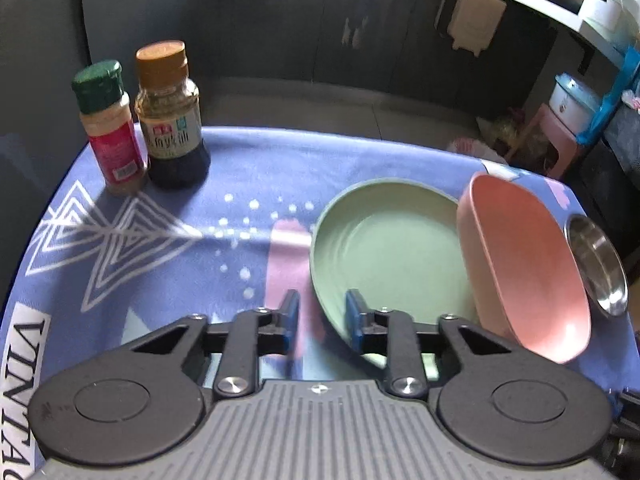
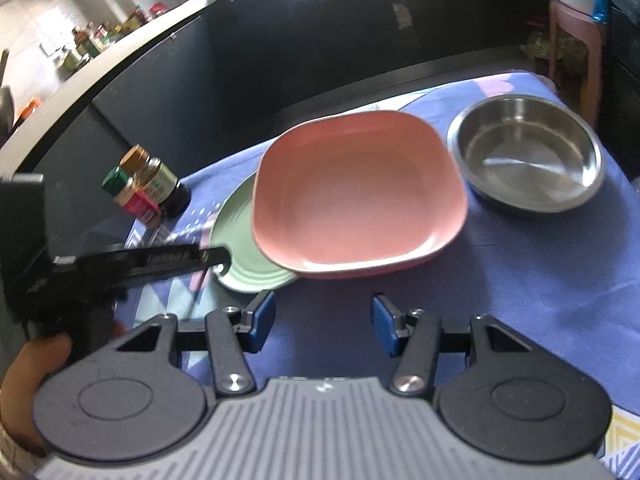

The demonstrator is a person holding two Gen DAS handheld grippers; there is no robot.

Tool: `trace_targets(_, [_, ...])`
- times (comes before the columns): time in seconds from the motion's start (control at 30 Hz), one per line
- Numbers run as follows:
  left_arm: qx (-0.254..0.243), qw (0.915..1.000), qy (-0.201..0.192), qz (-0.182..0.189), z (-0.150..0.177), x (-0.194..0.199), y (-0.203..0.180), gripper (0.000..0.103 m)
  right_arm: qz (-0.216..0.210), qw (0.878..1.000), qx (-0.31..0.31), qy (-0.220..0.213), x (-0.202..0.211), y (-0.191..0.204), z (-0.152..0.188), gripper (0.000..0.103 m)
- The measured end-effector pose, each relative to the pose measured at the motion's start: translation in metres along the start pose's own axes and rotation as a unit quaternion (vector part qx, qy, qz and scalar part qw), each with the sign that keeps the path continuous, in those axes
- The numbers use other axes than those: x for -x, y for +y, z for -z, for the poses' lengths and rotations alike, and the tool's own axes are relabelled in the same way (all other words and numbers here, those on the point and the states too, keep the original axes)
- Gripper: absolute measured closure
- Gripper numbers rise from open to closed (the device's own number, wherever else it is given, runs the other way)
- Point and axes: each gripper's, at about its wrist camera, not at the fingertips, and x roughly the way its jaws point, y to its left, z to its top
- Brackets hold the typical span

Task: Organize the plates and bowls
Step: 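Move both tools toward the pale green plate and pink plate, then close both grippers on the rim of the pale green plate, then slide the green plate with both grippers toward the table edge and release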

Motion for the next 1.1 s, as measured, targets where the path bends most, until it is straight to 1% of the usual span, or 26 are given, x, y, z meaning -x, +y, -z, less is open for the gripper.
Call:
trace_targets(0.07, [0.002,1.0000,0.000,0.004,0.000,0.000,0.000,0.090,0.001,1.000,0.001,0.001,-0.003,0.001,-0.001,0.025])
trace_targets(0.13, [-0.013,0.9999,-0.001,0.003,0.002,0.004,0.000,0.093,0.003,1.000,0.000,0.001,-0.005,0.000,-0.002,0.025])
trace_targets(0.23, [-0.033,0.9994,0.007,-0.001,0.011,0.014,0.004,0.092,0.005,1.000,0.001,0.002,-0.009,0.000,-0.005,0.025])
trace_targets(0.37, [-0.035,0.9990,0.017,-0.020,0.026,0.033,0.022,0.091,0.005,1.000,0.008,0.007,-0.013,0.003,-0.006,0.025])
trace_targets(0.53, [-0.047,0.9982,0.021,-0.030,0.041,0.048,0.032,0.090,-0.016,0.999,0.029,0.029,-0.025,0.019,-0.006,0.025])
trace_targets(0.57, [-0.046,0.9983,0.022,-0.029,0.042,0.048,0.032,0.090,-0.021,0.999,0.032,0.034,-0.029,0.022,-0.006,0.027])
trace_targets(0.63, [-0.041,0.9985,0.024,-0.028,0.039,0.048,0.034,0.088,-0.023,0.998,0.028,0.041,-0.036,0.024,-0.008,0.043])
trace_targets(0.7, [-0.029,0.9989,0.024,-0.027,0.038,0.047,0.038,0.077,-0.025,0.999,0.015,0.039,-0.039,0.022,-0.011,0.048])
trace_targets(0.73, [-0.022,0.9992,0.021,-0.026,0.037,0.047,0.039,0.070,-0.026,0.999,0.010,0.040,-0.040,0.020,-0.013,0.052])
trace_targets(0.77, [-0.013,0.9994,0.016,-0.028,0.035,0.047,0.043,0.068,-0.027,0.999,0.004,0.042,-0.041,0.019,-0.014,0.054])
trace_targets(0.8, [-0.003,0.9995,0.013,-0.030,0.033,0.045,0.046,0.068,-0.029,0.999,0.002,0.043,-0.043,0.019,-0.015,0.058])
trace_targets(0.83, [0.005,0.9994,0.013,-0.031,0.031,0.042,0.048,0.071,-0.029,0.999,0.004,0.045,-0.044,0.020,-0.015,0.062])
trace_targets(0.87, [0.008,0.9994,0.017,-0.029,0.031,0.038,0.047,0.082,-0.027,0.999,0.009,0.045,-0.044,0.021,-0.014,0.063])
trace_targets(0.9, [0.004,0.9996,0.019,-0.018,0.031,0.036,0.046,0.084,-0.024,0.999,0.016,0.045,-0.043,0.024,-0.013,0.063])
trace_targets(1.0, [-0.012,0.9993,0.013,-0.034,0.035,0.044,0.041,0.085,-0.024,0.998,0.031,0.049,-0.039,0.030,-0.010,0.063])
trace_targets(1.1, [-0.018,0.9988,-0.009,-0.045,0.041,0.067,0.047,0.086,-0.056,0.996,0.041,0.059,-0.029,0.038,-0.005,0.063])
